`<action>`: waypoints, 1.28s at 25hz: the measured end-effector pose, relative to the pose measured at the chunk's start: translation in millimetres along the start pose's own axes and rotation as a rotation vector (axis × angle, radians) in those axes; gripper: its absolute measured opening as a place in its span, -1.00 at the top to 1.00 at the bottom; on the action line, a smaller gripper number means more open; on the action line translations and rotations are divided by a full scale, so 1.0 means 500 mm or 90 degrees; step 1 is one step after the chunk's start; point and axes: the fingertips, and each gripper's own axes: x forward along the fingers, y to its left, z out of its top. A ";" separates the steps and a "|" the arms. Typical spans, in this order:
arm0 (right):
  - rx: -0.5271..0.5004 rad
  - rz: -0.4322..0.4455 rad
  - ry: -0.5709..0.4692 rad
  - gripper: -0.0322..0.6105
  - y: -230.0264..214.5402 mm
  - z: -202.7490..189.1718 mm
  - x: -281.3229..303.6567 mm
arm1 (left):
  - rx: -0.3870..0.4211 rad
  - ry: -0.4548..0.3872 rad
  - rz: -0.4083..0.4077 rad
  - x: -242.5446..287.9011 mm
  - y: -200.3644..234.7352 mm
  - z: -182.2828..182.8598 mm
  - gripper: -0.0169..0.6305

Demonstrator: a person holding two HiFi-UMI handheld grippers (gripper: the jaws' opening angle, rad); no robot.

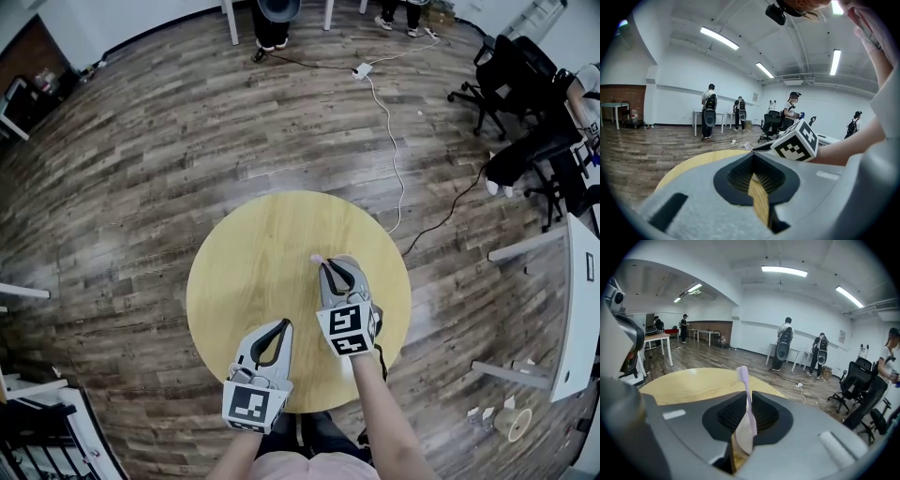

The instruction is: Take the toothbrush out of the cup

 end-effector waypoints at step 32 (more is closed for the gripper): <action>0.122 -0.073 -0.267 0.81 -0.039 0.196 -0.394 | 0.085 -0.158 -0.043 -0.098 -0.098 0.195 0.96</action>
